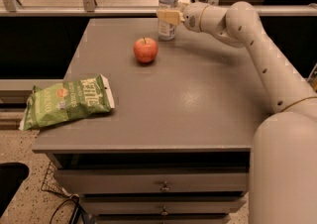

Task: Move apple near green jalapeno chip bag

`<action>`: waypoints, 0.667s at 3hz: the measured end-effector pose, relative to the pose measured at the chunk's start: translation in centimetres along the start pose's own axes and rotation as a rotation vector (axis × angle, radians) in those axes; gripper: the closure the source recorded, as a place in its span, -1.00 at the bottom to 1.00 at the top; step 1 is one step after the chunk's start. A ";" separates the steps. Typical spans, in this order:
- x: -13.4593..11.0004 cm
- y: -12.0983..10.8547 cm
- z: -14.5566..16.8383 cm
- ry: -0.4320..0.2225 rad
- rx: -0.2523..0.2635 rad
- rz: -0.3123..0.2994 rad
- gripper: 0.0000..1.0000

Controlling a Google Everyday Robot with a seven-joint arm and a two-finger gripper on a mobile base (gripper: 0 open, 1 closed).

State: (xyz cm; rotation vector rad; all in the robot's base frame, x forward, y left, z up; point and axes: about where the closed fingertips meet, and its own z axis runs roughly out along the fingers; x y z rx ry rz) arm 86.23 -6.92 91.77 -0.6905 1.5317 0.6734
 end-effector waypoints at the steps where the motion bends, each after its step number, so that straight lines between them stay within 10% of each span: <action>1: 0.1 0.2 0.3 0.000 -0.004 0.001 1.00; 2: 0.1 0.3 0.3 0.003 -0.005 0.002 1.00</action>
Offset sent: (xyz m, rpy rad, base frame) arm -0.0009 0.0021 0.0010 -0.0029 0.0134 -0.0025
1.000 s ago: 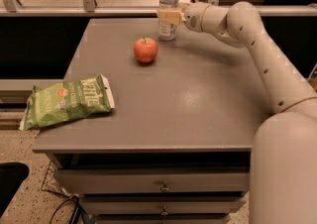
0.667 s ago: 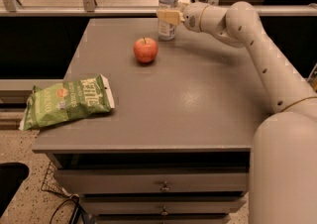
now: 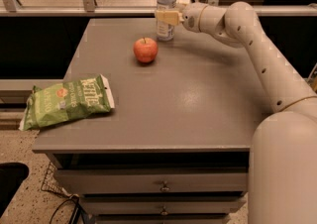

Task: Move apple near green jalapeno chip bag

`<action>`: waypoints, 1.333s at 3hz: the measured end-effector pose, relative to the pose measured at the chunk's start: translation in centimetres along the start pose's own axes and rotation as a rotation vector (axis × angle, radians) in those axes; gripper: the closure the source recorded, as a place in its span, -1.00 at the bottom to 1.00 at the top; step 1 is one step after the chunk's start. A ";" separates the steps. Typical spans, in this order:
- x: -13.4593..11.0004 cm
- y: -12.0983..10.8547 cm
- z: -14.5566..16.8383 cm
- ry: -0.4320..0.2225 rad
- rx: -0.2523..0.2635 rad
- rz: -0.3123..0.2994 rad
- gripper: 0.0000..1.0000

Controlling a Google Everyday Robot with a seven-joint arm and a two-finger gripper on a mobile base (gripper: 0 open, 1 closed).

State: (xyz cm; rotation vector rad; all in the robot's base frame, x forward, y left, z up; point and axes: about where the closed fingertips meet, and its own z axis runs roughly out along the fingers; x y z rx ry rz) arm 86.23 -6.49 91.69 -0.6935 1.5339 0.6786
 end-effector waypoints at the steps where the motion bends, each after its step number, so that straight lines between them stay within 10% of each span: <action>1: -0.4 0.7 -0.4 0.027 -0.006 0.003 1.00; 4: -6.0 7.7 -10.6 -0.029 0.107 -0.020 1.00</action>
Offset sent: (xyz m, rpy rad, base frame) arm -0.0696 -0.0271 0.0398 -0.0368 0.0306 -0.1173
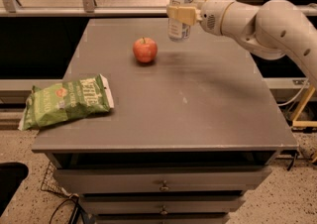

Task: Move apple near green jalapeno chip bag

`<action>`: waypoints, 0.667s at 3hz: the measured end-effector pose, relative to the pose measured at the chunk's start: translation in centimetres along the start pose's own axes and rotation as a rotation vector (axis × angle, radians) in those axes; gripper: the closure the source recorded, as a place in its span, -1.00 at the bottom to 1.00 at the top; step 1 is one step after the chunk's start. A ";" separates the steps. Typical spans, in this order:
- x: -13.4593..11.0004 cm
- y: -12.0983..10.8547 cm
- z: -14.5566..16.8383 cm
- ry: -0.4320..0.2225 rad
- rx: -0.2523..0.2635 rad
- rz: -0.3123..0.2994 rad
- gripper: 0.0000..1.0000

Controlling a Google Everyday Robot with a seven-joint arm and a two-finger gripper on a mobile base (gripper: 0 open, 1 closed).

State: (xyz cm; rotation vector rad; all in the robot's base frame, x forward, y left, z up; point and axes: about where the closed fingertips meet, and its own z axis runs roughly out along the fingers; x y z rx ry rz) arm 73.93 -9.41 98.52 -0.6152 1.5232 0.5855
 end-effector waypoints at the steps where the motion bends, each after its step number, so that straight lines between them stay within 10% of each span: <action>1: 0.0 4.6 -4.0 0.001 0.005 0.009 1.00; 2: 1.1 10.3 -7.0 0.017 -0.009 0.013 1.00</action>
Offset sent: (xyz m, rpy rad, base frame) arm -0.2256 0.0255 -0.0374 -0.0146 0.0619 -0.0116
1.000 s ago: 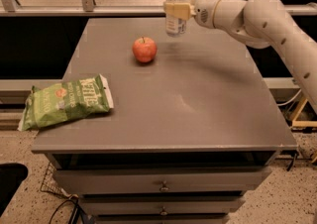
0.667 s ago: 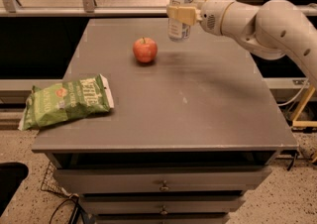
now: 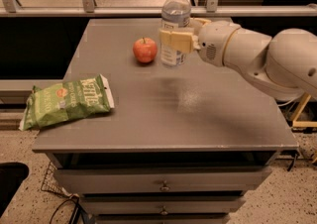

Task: Move apple near green jalapeno chip bag

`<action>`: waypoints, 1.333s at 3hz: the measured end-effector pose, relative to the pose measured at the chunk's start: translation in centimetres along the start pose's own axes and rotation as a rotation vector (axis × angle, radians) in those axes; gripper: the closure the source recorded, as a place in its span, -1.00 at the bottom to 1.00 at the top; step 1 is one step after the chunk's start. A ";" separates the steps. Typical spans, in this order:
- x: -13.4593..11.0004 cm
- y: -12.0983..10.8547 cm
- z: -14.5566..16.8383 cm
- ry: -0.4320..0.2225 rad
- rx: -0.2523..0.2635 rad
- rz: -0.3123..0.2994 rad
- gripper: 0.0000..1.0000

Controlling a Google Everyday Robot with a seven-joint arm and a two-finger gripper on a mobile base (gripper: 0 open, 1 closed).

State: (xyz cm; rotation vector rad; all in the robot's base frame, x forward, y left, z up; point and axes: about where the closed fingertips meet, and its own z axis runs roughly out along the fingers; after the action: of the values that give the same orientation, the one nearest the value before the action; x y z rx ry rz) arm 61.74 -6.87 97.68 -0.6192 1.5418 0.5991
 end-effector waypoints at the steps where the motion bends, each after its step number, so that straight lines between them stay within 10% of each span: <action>1: 2.3 5.9 -2.6 0.015 -0.045 0.012 1.00; 3: 6.4 14.3 -6.3 0.005 -0.151 0.034 1.00; 4: 8.7 17.0 -6.2 0.039 -0.194 0.014 0.65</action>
Offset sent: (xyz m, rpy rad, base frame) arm -0.1812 0.0461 -0.0590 0.0412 0.0213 0.1317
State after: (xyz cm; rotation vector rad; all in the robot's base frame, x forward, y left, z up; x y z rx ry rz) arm 45.07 0.71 89.47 -0.7709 1.5361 0.7575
